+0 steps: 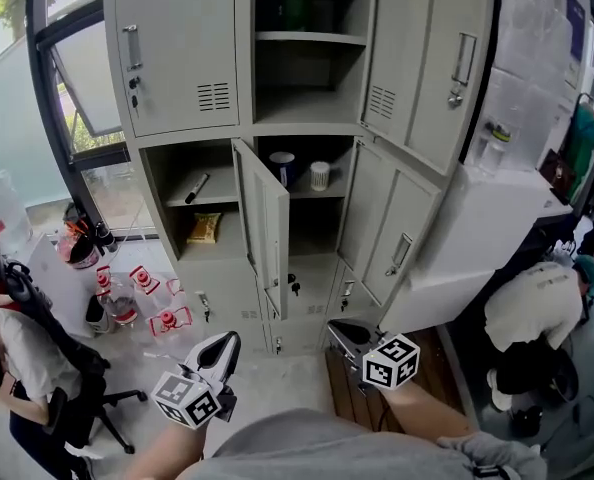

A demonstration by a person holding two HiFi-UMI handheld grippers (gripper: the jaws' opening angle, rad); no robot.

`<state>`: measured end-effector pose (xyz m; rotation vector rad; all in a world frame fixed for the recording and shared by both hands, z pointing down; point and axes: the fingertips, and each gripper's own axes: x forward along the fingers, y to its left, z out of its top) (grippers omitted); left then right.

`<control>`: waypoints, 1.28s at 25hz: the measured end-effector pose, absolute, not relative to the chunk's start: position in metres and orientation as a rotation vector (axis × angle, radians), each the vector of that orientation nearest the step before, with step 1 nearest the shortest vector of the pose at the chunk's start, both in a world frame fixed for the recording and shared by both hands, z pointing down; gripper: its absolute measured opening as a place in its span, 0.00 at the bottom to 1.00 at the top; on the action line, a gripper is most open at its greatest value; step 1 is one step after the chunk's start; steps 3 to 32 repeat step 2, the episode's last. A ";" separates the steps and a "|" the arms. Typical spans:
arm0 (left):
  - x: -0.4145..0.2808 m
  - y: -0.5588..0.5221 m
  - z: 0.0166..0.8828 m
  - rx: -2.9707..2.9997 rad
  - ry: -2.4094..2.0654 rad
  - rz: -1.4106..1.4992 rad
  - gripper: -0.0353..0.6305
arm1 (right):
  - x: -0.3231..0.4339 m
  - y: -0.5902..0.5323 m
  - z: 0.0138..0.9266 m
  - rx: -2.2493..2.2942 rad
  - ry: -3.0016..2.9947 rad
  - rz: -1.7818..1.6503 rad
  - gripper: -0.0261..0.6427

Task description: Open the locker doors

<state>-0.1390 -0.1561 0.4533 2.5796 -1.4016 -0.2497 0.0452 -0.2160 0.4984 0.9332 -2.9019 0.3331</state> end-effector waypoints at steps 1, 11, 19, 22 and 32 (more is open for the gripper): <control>-0.138 -0.156 0.455 2.576 -1.405 -0.254 0.06 | 0.046 -0.217 0.499 0.927 -2.901 0.329 0.05; -0.137 -0.157 0.456 2.571 -1.408 -0.258 0.06 | 0.047 -0.219 0.499 0.921 -2.901 0.325 0.05; -0.137 -0.157 0.456 2.571 -1.408 -0.258 0.06 | 0.047 -0.219 0.499 0.921 -2.901 0.325 0.05; -0.137 -0.157 0.456 2.571 -1.408 -0.258 0.06 | 0.047 -0.219 0.499 0.921 -2.901 0.325 0.05; -0.137 -0.157 0.456 2.571 -1.408 -0.258 0.06 | 0.047 -0.219 0.499 0.921 -2.901 0.325 0.05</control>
